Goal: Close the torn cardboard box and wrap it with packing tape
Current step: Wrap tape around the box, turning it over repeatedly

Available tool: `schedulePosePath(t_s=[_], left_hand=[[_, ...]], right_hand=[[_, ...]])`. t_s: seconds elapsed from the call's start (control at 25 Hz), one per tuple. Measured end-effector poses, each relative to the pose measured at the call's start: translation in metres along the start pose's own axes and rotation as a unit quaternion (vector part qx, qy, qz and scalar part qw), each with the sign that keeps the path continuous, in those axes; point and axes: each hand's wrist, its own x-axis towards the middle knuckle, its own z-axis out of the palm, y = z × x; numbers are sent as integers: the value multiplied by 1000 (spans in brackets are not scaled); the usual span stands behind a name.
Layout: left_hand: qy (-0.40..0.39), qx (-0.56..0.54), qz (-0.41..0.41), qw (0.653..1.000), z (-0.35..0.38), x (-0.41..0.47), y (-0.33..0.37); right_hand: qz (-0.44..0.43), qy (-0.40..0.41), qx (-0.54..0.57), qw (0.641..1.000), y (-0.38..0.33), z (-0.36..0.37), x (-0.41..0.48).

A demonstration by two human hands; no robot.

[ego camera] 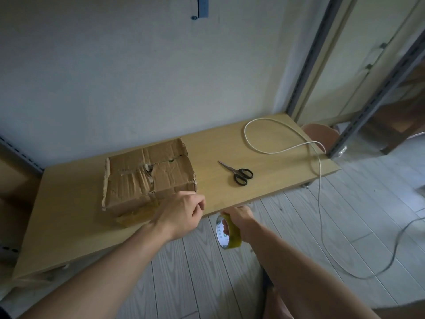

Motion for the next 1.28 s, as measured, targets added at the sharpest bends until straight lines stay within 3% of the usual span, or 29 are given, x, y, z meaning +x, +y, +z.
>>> schedulePosePath(t_s=[0.2, 0.32, 0.44, 0.56, 0.64, 0.8, 1.04, 1.2, 1.28], left_hand=[[-33, -29, -85, 995, -15, 0, 3], [-8, -139, -198, 970, -42, 8, 0], [-2, -291, -270, 918, -85, 10, -6], [-58, -459, -312, 830, -131, -2, 1], [-55, -473, -295, 828, -154, -13, 4], [47, -413, -288, 863, -167, -24, -8], [96, -418, -328, 842, -179, -29, -35], [124, -429, -332, 831, -193, -20, -49], [125, -425, -331, 833, -196, -16, -56]], right_hand=[[-4, 23, -22, 999, -23, 18, -27], [-92, 7, -69, 993, -58, 23, -63], [-230, -33, -168, 958, -102, 24, -110], [-292, -86, -236, 923, -135, 29, -154], [-314, -109, -276, 902, -145, 40, -176], [-317, -131, -322, 883, -143, 66, -192], [-374, -125, -349, 850, -156, 101, -186], [-447, -124, -359, 810, -170, 105, -175], [-441, -121, -351, 817, -181, 100, -168]])
